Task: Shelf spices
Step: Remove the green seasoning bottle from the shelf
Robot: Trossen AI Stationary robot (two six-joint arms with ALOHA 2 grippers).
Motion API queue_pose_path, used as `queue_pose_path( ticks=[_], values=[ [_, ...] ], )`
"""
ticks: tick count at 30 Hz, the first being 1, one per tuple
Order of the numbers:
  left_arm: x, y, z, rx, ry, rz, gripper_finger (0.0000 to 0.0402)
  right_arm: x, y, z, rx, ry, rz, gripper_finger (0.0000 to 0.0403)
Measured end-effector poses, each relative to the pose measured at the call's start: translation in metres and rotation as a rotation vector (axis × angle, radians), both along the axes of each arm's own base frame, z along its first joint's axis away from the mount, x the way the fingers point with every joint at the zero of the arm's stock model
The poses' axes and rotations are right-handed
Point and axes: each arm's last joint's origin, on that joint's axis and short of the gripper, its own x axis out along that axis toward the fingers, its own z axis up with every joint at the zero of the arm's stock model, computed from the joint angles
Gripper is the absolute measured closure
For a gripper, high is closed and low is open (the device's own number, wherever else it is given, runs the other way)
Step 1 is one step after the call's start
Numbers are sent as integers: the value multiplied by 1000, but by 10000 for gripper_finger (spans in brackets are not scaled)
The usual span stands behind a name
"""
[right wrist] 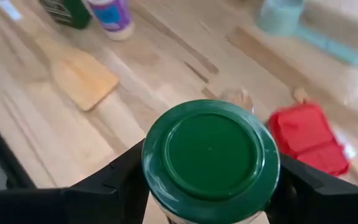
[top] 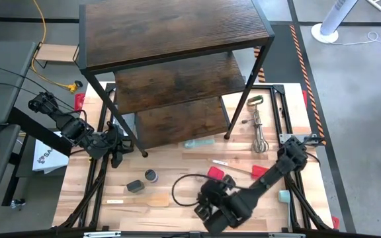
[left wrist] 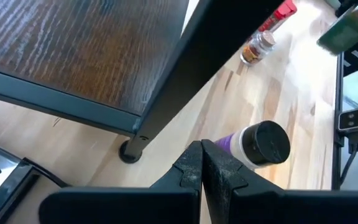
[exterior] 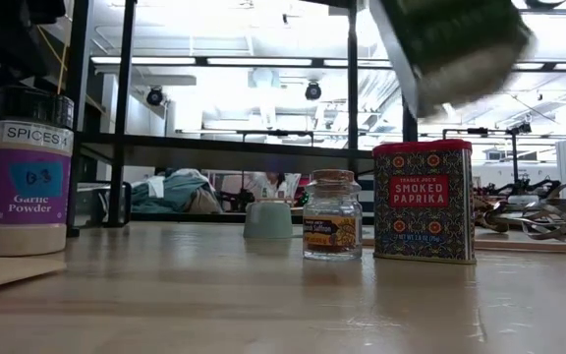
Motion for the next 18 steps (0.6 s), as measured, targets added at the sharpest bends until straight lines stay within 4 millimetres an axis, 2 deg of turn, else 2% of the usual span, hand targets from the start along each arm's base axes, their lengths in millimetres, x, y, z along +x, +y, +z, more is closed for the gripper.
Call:
queue_pose_path(
  ticks=[4, 10, 13, 18],
  values=[
    [0, 0, 0, 1, -14, 24, 402, -3, -1, -33, -8, -13, -52, 174],
    [2, 1, 3, -71, -64, 109, 401, 20, -14, -70, 16, -160, -26, 174],
    [3, -1, 5, -107, -89, 116, 401, 31, -18, -80, 11, -203, 53, 173],
    [5, -3, 8, -159, -111, 117, 401, 39, -27, -83, -27, -152, 160, 122]
  ],
)
